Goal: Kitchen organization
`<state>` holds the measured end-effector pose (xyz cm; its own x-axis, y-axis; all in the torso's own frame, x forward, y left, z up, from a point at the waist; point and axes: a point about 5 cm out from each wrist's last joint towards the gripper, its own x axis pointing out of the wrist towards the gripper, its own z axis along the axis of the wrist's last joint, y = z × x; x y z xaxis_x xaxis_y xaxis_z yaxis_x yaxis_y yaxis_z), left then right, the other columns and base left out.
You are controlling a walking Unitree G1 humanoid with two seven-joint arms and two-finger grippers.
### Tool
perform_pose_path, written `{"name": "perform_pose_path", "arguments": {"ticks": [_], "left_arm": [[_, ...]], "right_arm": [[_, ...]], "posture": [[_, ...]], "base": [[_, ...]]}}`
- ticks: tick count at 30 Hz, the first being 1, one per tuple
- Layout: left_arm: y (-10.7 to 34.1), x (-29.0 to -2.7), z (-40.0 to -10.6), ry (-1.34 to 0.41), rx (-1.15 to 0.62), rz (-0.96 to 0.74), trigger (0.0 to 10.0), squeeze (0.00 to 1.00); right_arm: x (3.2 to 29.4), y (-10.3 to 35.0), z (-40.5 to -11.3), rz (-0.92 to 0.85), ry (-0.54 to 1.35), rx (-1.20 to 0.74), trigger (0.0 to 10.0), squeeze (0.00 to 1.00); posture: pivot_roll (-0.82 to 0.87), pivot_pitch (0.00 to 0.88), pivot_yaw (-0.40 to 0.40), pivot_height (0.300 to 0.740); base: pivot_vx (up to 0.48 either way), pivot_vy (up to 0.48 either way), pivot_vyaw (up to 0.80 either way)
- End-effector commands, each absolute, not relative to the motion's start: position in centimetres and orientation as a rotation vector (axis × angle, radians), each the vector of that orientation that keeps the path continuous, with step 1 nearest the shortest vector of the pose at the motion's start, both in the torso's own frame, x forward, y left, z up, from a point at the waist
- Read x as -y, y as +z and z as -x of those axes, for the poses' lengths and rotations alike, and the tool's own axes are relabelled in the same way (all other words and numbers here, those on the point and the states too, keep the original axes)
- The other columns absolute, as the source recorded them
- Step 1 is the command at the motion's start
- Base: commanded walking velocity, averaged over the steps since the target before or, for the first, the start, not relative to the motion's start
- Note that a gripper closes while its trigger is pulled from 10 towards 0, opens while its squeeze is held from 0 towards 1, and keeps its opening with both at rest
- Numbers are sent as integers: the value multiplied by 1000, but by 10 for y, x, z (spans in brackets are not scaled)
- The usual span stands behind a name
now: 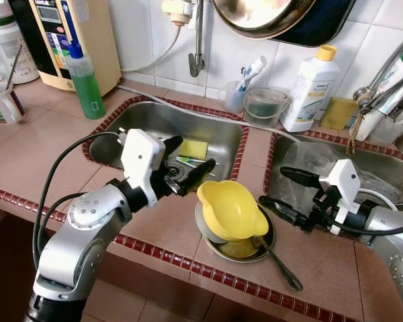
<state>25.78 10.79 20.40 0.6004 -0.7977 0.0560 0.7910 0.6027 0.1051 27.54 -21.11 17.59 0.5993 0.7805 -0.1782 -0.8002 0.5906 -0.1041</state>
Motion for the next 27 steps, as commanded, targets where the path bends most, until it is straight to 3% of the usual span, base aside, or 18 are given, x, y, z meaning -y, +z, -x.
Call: {"name": "perform_pose_path", "arguments": {"ticks": [1,13,27], "left_arm": [[208,-104,-251,-963,110,-88,10000,0],[214,-102,-239,-1028,106,-109,10000,0],[229,-96,-235,-1018,151,-90,10000,0]], "right_arm": [[213,177,-277,177,960,-150,10000,0],[214,179,-286,78,1116,-250,10000,0],[208,172,-308,53,1163,-288,10000,0]], "posture": [[-61,46,-99,740],[-50,65,-110,740],[-35,84,-120,740]], "base": [[0,0,0],[0,0,0],[0,0,0]]}}
